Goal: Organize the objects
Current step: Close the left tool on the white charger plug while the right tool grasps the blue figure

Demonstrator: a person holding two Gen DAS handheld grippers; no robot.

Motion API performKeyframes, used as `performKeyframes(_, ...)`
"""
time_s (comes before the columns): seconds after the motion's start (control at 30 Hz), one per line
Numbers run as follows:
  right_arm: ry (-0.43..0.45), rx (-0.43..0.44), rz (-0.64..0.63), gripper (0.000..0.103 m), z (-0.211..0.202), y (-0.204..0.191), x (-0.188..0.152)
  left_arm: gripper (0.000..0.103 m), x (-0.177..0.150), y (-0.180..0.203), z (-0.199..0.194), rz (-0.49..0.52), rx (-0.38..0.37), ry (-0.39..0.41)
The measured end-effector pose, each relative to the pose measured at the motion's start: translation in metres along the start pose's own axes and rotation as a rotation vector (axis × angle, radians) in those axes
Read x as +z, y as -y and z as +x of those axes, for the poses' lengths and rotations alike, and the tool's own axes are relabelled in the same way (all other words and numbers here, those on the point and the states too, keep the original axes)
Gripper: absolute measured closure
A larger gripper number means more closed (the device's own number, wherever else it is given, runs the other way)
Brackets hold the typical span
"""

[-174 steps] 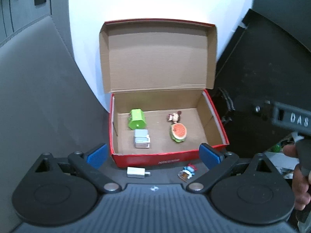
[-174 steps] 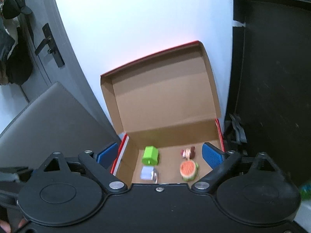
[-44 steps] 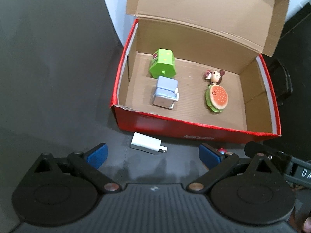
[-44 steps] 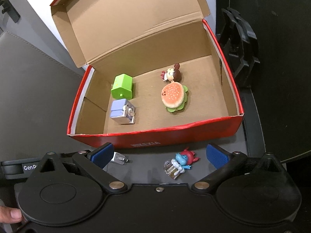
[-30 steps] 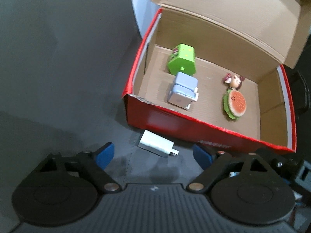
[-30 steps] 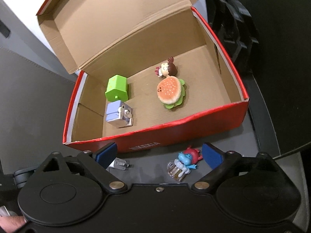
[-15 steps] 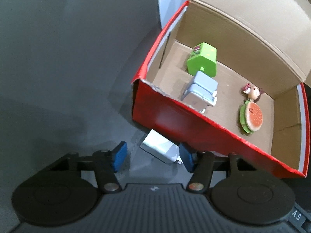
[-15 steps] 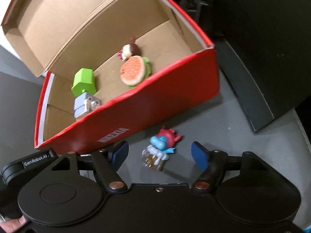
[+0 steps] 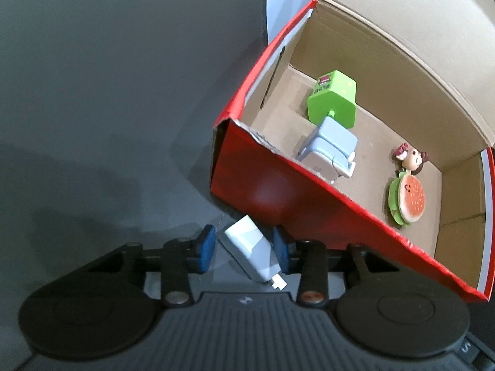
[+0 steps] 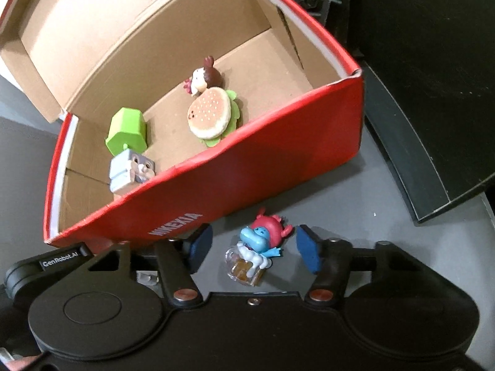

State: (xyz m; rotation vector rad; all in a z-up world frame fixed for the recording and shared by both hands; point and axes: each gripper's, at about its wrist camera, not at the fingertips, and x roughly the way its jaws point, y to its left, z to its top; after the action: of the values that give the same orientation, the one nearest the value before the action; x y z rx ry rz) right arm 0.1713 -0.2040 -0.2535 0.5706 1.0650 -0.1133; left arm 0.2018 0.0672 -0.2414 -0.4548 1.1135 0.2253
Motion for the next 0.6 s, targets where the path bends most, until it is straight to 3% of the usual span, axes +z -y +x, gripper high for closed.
performKeyframes(0.07,-0.005,-0.015,-0.014,0.059,0.003,-0.002,-0.001,0.075,-0.002,0.001,0.002,0.007,0.006,-0.009)
performKeyframes(0.23,-0.030,-0.019,-0.033,0.071,0.006,-0.002,-0.002,0.080,-0.008,0.002,0.004,0.034,0.008,-0.015)
performKeyframes(0.6,-0.047,-0.033,-0.077,0.071,0.000,0.002,-0.004,0.082,-0.025,0.013,-0.001,0.192,0.011,-0.042)
